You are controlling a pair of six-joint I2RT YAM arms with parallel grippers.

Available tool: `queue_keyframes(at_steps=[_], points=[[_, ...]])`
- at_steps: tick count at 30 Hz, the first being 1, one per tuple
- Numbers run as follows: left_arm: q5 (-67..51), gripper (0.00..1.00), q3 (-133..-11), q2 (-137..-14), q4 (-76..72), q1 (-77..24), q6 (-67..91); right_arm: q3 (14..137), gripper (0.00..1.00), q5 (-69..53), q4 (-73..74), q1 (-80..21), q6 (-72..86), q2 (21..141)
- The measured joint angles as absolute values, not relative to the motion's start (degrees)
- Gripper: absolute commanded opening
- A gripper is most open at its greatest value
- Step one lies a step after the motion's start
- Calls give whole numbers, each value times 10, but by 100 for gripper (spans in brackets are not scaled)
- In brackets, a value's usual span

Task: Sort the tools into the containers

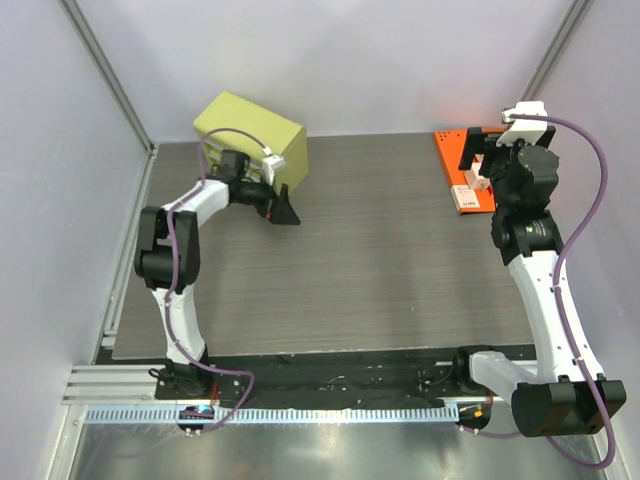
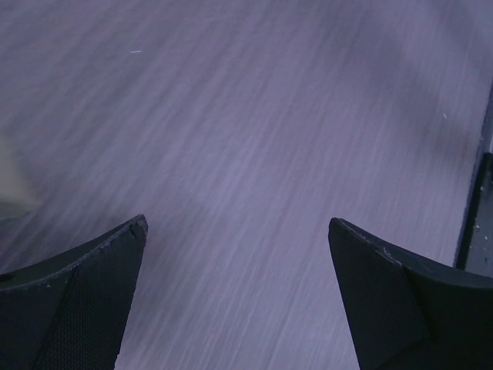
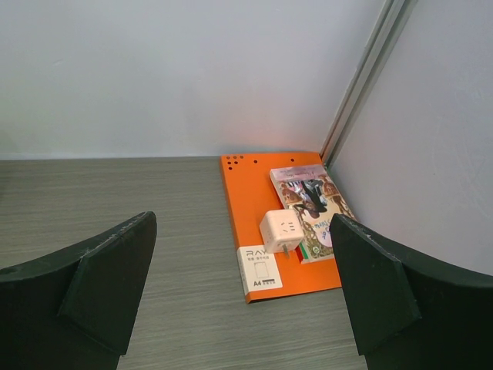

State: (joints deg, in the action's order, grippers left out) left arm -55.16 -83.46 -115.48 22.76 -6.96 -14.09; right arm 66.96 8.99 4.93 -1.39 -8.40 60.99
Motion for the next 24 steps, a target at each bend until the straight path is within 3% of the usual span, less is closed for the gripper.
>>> queue_keyframes(at_steps=[5,10,20,24], points=[[-547,100,-839,-1162,229,-141,-124,670,100,89,49,-14,-84,610],[-550,100,-846,-1150,199,-140,-82,670,100,88,49,-14,-84,610],[-531,100,-853,-994,135,-1,-1,670,100,75,49,-14,-84,610],[-483,100,-900,-989,105,61,26,670,100,70,49,-14,-84,610]])
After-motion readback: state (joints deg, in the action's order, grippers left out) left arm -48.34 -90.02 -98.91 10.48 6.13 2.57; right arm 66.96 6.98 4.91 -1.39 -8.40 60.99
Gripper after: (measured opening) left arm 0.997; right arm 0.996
